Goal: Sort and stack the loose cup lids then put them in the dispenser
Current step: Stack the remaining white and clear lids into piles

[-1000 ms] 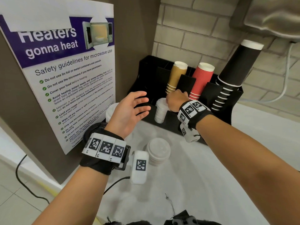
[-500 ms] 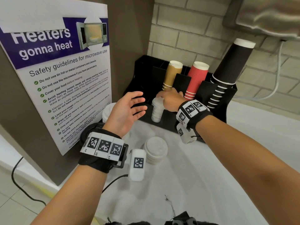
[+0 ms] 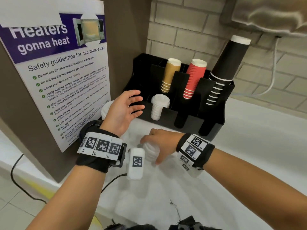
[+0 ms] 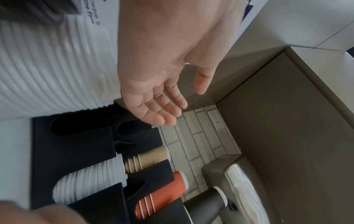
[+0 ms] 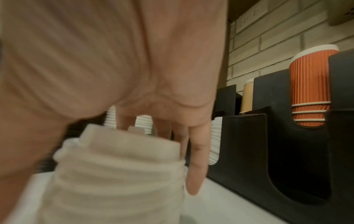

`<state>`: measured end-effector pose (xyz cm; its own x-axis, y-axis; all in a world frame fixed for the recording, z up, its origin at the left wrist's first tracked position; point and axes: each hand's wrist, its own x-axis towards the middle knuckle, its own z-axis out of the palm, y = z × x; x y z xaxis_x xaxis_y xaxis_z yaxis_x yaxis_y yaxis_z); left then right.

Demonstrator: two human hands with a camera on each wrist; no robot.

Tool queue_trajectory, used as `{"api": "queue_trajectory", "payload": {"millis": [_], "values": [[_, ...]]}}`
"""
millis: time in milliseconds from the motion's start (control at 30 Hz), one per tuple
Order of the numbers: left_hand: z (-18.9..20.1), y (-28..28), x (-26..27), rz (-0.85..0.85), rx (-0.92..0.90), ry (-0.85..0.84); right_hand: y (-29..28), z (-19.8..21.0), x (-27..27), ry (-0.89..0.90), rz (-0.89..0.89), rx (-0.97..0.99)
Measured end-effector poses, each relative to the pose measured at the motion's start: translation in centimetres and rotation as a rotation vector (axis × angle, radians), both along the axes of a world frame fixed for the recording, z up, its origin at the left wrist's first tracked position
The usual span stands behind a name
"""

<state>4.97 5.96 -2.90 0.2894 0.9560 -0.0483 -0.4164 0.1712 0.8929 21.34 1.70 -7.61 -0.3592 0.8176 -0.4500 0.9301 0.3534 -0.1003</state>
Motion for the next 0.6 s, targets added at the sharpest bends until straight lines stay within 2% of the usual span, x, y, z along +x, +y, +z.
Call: {"api": "queue_trajectory", "payload": {"millis": [133, 233, 333, 400, 500, 600], "values": [[-0.4, -0.6, -0.2, 0.006, -0.006, 0.010, 0.2, 0.1, 0.3, 0.030, -0.028, 0.021], [-0.6, -0.9, -0.2, 0.027, 0.025, 0.057, 0.4, 2.0, 1.4, 0.118, -0.058, 0.070], [-1.0, -1.3, 0.2, 0.064, 0.138, 0.227, 0.7, 5.4, 3.0, 0.339, -0.089, 0.169], [-1.6, -1.6, 0.7, 0.004, 0.230, 0.334, 0.7, 7.6, 3.9, 0.486, -0.135, 0.207], [-2.4, -2.5, 1.3, -0.212, 0.312, 0.291, 0.4, 10.0, 4.3, 0.702, -0.217, 0.180], [-2.7, -3.1, 2.3, -0.242, 0.421, 0.202, 0.2, 10.8, 3.9, 0.879, -0.230, 0.137]]}}
